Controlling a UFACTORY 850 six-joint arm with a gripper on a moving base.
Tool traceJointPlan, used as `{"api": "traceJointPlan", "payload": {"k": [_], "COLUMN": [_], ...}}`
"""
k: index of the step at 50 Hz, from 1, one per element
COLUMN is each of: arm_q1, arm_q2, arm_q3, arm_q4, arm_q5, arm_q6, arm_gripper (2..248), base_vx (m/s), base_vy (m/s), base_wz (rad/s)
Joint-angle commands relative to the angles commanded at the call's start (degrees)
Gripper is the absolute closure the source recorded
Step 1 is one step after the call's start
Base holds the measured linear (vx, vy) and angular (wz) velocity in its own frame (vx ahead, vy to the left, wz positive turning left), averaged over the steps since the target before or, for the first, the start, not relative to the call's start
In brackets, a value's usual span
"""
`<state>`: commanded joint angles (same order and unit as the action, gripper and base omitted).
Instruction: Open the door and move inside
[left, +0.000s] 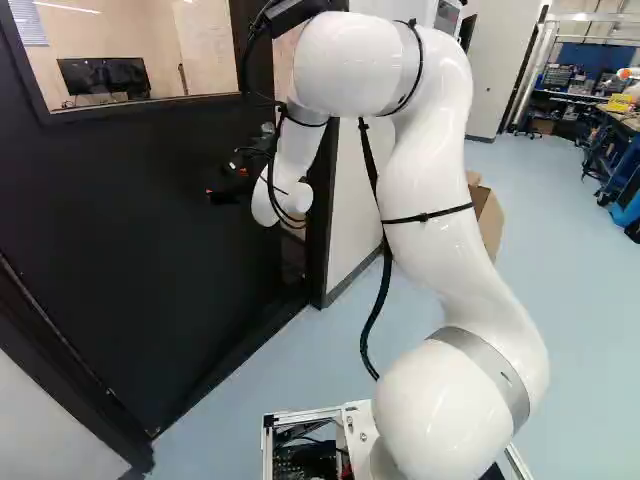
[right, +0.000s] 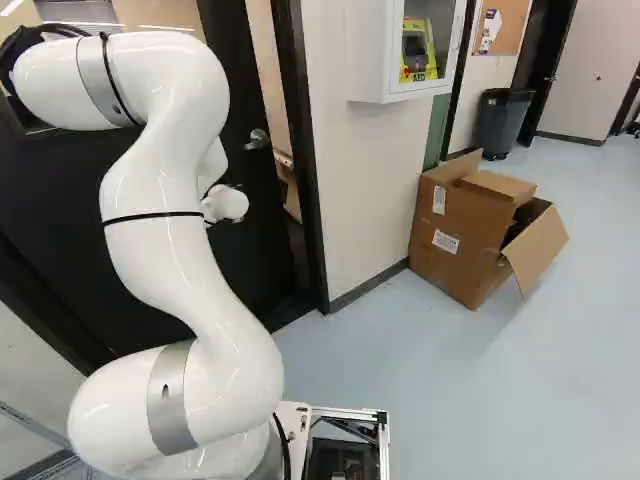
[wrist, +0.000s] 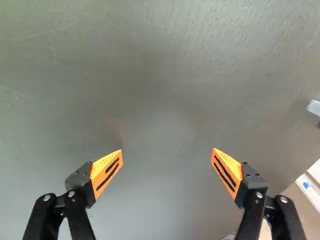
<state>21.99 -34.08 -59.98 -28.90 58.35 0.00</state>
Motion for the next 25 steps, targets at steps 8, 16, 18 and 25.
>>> {"api": "traceJointPlan", "payload": {"k": [8, 16, 18, 25], "arm_q1": [-0.06, -0.07, -0.05, 0.1], "arm_q2": [-0.71, -1.59, -1.83, -2.81], "arm_q3": [-0.96, -2.18, -2.52, -3.87], "arm_q4": [0.0, 0.0, 0.0, 0.0], "arm_q5": [0.0, 0.0, 0.0, 0.0], "arm_q6": [0.0, 0.0, 0.0, 0.0], "arm_gripper": [3, 3, 3, 3], "base_vx": [0.0, 0.0, 0.0, 0.0], "base_vy": [0.0, 0.0, 0.0, 0.0], "base_wz": [0.0, 0.0, 0.0, 0.0]}}
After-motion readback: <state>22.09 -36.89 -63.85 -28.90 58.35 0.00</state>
